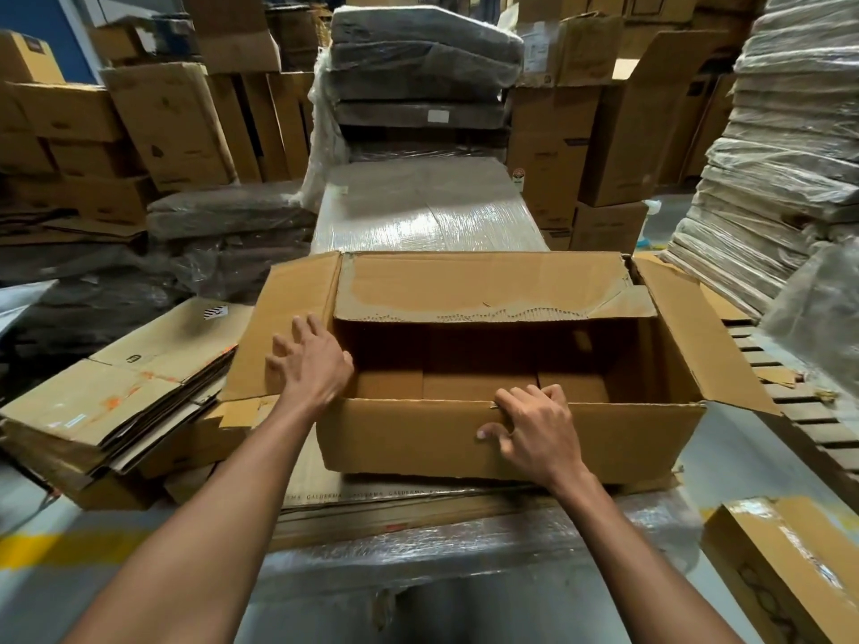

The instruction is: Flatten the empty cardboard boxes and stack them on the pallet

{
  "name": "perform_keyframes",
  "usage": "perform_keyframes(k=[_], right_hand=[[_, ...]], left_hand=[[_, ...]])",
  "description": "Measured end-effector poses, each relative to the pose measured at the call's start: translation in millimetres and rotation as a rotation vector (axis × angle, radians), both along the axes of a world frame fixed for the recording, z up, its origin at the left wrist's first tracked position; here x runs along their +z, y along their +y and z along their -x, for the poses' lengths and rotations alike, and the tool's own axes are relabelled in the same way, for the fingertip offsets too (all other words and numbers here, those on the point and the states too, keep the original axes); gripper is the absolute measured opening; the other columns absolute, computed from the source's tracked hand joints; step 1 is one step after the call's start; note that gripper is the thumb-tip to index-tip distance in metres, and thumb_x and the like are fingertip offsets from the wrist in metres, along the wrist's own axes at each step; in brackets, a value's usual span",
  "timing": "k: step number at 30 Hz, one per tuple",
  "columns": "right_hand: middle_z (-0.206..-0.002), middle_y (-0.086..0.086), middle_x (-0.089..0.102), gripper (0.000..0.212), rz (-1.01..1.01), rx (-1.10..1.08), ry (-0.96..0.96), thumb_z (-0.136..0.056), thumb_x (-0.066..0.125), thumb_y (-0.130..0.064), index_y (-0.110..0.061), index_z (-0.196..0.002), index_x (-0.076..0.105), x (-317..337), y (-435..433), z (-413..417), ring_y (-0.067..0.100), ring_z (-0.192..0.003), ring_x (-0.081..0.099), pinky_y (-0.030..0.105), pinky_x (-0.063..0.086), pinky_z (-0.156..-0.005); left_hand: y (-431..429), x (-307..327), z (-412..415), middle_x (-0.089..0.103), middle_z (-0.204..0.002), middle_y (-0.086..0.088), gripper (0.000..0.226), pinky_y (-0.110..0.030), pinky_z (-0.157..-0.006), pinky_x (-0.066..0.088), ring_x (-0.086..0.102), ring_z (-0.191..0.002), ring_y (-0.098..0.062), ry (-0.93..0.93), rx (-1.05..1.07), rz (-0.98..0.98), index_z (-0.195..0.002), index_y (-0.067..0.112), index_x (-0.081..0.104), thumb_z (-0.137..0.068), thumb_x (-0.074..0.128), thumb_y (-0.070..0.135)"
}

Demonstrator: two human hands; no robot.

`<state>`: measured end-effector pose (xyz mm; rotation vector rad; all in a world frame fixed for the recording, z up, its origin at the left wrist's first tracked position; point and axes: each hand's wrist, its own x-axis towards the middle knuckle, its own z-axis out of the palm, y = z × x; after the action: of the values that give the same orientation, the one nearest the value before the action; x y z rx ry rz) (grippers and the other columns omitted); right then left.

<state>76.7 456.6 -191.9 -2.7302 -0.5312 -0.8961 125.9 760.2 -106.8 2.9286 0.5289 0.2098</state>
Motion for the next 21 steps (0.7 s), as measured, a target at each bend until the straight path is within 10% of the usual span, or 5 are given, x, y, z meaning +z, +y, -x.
perform_keyframes(k=[7,14,21], right_hand=[[-0.079,-0.009,0.065,0.036,0.011,-0.006,-0.028,-0.081,0.073,-0.059,-0.025,-0.087,0.062,-5,1,5,0.014,-0.071,0.053,0.037,0.039,-0.076],[-0.085,-0.009,0.068,0.044,-0.013,-0.038,0.154,-0.087,0.051,-0.069,-0.027,-0.092,0.065,10,7,8,0.013,-0.077,0.057,0.039,0.04,-0.086],[-0.092,-0.004,0.076,0.019,-0.922,-0.029,0.674,-0.087,0.072,-0.024,-0.018,-0.105,0.075,71,20,-30,0.015,-0.088,0.072,0.043,0.061,-0.088]], left_hand=[[-1,-12,-2,0.057,-0.125,-0.022,0.079,-0.048,-0.081,0.056,0.061,-0.102,-0.035,-0.111,-0.003,0.199,-0.16,0.008,0.006,-0.098,0.054,0.009],[4,-21,2,0.054,-0.095,-0.013,0.056,-0.037,-0.059,0.044,0.058,-0.081,-0.027,-0.197,-0.002,0.275,-0.149,0.011,0.026,-0.1,0.052,0.005],[3,-27,7,0.055,-0.085,-0.013,0.055,-0.039,-0.055,0.045,0.057,-0.074,-0.028,-0.224,0.028,0.267,-0.146,0.009,0.028,-0.098,0.052,0.001]])
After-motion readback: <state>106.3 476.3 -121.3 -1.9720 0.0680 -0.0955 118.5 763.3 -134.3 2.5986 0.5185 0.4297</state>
